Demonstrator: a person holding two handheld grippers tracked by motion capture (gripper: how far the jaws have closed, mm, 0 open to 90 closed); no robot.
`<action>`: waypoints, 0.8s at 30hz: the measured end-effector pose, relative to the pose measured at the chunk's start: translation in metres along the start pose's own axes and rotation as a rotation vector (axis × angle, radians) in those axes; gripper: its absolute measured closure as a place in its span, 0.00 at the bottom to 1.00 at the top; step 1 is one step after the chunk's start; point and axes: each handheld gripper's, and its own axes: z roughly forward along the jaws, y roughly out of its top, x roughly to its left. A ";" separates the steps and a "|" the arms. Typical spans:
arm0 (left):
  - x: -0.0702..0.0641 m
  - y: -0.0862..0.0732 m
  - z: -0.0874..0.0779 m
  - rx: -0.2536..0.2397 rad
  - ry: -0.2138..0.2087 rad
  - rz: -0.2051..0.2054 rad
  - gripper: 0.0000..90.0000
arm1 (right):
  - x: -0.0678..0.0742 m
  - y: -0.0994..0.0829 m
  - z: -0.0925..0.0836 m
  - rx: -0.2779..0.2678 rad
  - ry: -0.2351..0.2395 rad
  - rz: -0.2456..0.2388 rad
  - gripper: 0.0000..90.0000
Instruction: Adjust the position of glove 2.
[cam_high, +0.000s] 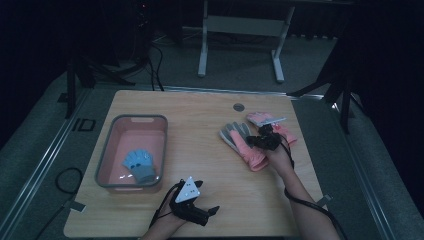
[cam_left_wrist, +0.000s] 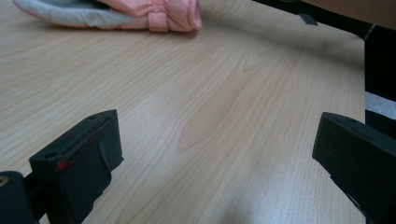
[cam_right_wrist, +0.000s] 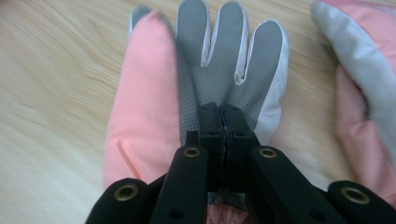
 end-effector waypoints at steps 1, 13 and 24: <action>0.000 0.000 0.000 -0.006 0.002 -0.002 0.02 | 0.005 0.000 -0.003 -0.019 0.006 0.035 0.98; 0.003 0.001 -0.004 -0.045 0.051 0.004 0.02 | 0.089 0.003 -0.039 -0.193 -0.085 0.200 0.98; 0.003 -0.002 -0.006 -0.068 0.081 0.018 0.02 | 0.109 -0.026 -0.030 -0.263 -0.180 0.423 0.98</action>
